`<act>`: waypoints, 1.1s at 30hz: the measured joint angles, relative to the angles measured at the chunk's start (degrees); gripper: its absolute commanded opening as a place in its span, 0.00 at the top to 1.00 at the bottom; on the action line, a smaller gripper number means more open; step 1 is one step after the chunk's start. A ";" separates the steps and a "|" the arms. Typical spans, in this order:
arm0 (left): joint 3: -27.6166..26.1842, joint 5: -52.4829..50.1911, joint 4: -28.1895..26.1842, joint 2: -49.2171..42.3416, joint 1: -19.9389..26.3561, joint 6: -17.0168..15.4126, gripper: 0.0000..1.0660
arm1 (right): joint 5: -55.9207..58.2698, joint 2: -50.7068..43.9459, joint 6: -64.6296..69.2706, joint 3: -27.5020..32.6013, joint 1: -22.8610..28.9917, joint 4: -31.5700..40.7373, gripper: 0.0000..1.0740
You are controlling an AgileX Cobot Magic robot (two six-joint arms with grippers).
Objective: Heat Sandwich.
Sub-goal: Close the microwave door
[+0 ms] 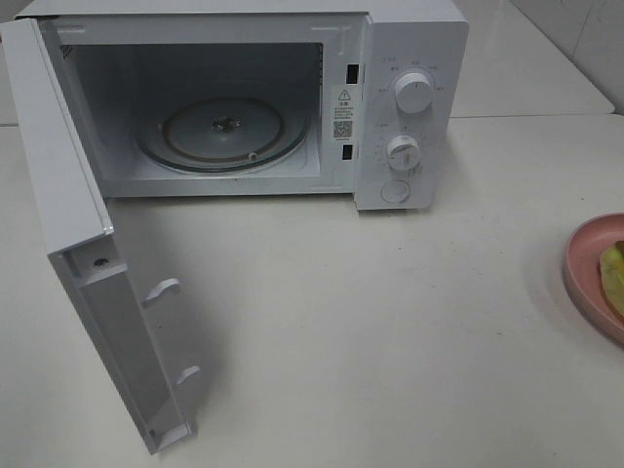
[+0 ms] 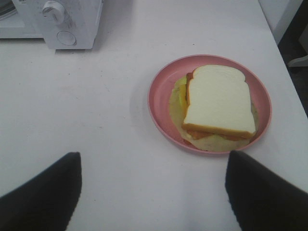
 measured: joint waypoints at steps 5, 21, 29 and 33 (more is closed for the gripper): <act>0.00 0.00 0.00 0.00 0.00 0.00 0.05 | 0.63 -5.44 0.00 2.69 -2.52 0.29 0.29; 0.00 0.00 0.00 0.00 0.00 0.00 0.05 | -0.40 -9.00 -3.38 4.41 -3.90 3.09 0.29; 0.00 0.00 0.00 0.00 0.00 0.00 0.05 | -0.40 -9.00 -3.38 4.41 -3.90 3.09 0.29; 0.00 0.00 0.00 0.00 0.00 0.00 0.05 | -0.40 -9.00 -3.44 4.41 -3.90 3.09 0.29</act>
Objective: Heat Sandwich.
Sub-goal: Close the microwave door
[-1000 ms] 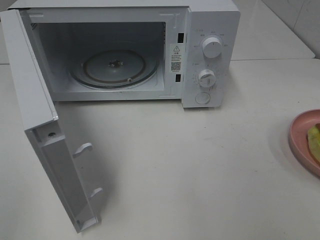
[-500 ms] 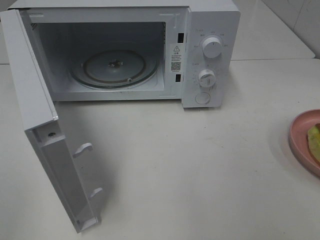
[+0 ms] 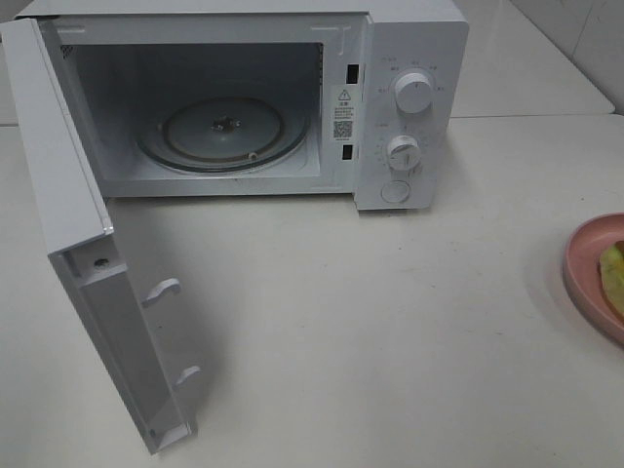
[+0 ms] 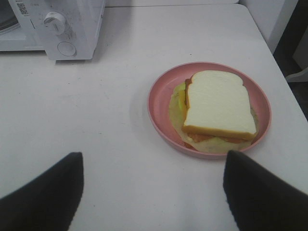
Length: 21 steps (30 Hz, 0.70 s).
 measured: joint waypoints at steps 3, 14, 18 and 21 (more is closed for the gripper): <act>0.00 0.00 0.00 0.00 0.00 0.00 0.05 | 0.00 0.00 0.00 0.00 0.00 0.00 0.29; 0.00 0.00 0.00 0.00 0.00 0.00 0.05 | 0.00 0.00 0.00 0.00 0.00 0.00 0.29; 0.00 0.00 0.00 0.00 0.00 0.00 0.05 | 0.00 0.00 0.00 0.00 0.00 0.00 0.29; 0.00 0.00 0.00 0.00 0.00 0.00 0.05 | 0.00 0.00 0.00 0.00 0.00 0.00 0.29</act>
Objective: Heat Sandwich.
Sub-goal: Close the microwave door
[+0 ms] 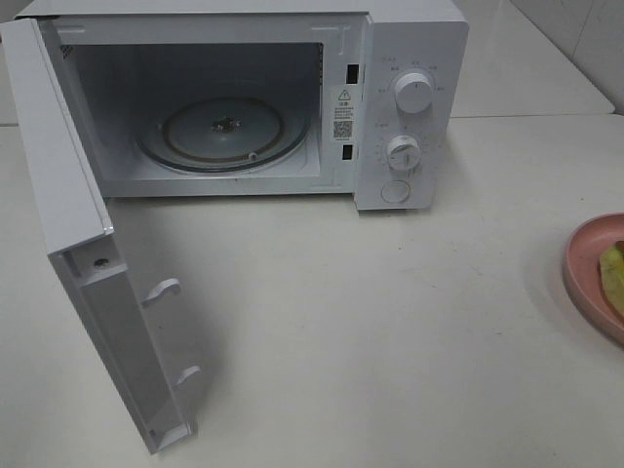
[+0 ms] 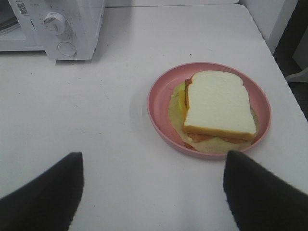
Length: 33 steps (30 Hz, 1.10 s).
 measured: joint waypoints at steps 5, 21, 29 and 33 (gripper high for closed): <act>0.00 0.00 0.00 0.00 0.00 0.00 0.05 | -0.06 0.00 0.00 0.00 0.00 0.00 0.29; -1.09 -5.96 0.00 10.89 0.00 0.00 0.41 | -0.17 0.00 0.00 0.00 0.00 0.00 0.29; 1.60 -15.53 0.00 17.25 0.00 0.00 0.84 | -0.17 0.00 0.00 0.00 0.00 0.00 0.29; 3.61 -21.54 0.00 19.48 0.00 0.00 1.00 | -0.17 0.00 0.00 0.00 0.00 0.00 0.29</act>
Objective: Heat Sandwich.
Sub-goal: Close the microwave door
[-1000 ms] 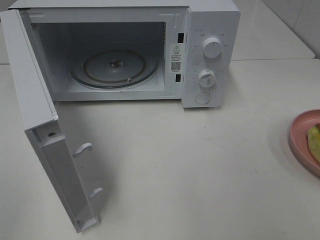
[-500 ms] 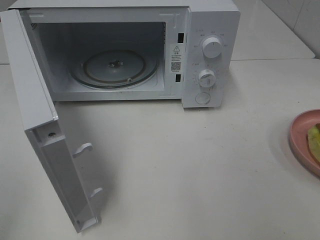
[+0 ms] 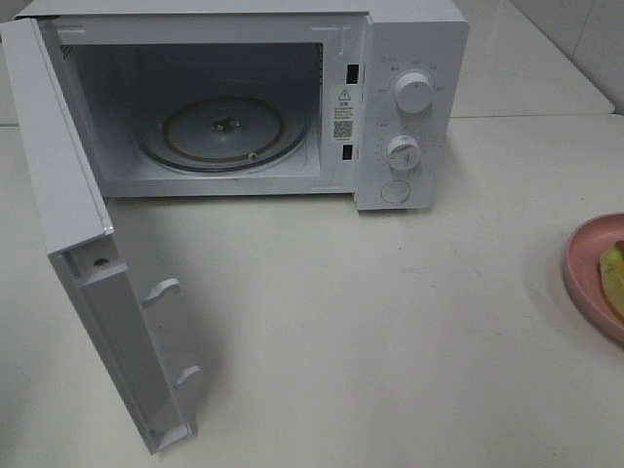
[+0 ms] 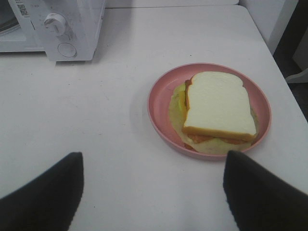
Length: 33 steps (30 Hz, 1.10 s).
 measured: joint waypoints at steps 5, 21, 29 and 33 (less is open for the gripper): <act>3.55 -8.71 0.00 3.38 0.00 0.00 1.00 | 0.00 0.00 0.00 0.00 0.00 0.00 0.29; 12.66 -44.23 0.00 17.88 0.00 0.00 1.00 | -0.06 0.00 0.00 0.00 0.00 0.00 0.29; 12.72 -57.12 0.00 28.25 0.00 0.00 1.00 | -0.06 0.00 0.00 0.00 0.00 0.00 0.29; 12.72 -62.74 1.60 33.35 0.00 0.00 1.00 | -0.06 0.00 0.00 0.00 0.00 0.00 0.29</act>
